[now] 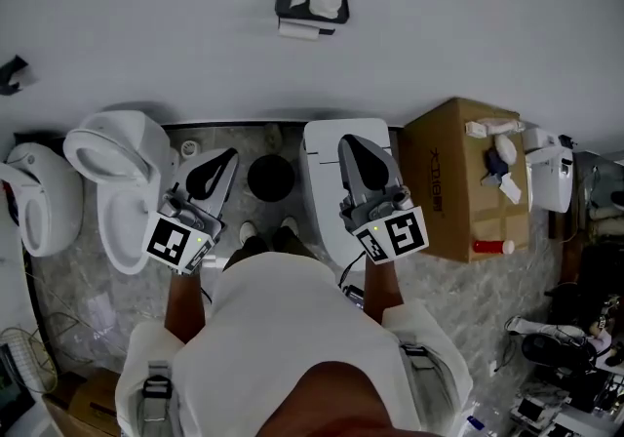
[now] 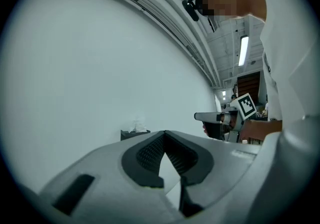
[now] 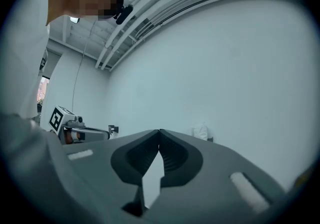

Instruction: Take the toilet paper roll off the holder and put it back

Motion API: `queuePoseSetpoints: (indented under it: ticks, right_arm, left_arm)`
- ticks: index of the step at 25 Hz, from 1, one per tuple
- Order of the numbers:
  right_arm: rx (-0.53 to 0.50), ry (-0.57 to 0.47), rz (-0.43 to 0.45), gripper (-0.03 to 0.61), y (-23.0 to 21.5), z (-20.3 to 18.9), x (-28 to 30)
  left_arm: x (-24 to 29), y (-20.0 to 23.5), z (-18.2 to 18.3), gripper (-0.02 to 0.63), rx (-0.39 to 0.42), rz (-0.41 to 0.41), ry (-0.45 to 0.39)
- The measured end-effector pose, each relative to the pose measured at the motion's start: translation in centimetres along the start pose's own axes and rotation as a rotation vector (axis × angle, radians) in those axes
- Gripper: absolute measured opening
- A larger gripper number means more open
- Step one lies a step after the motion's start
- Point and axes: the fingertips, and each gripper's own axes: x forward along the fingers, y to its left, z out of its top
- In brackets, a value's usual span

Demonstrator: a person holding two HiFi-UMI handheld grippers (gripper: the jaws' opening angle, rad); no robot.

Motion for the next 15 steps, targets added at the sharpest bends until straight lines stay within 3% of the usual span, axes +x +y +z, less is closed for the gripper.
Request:
queuePoseSetpoints:
  ticks: [12, 15]
  right_arm:
    - [-0.016, 0.014, 0.056, 0.025, -3.0, -0.2, 4.4]
    - [-0.043, 0.036, 0.073, 0.12, -3.6, -0.7, 6.1]
  left_arm:
    - [2.6, 2.0, -0.4, 0.003, -0.021, 0.056, 0.02]
    - [2.9, 2.7, -0.8, 0.003, -0.026, 0.07, 0.03]
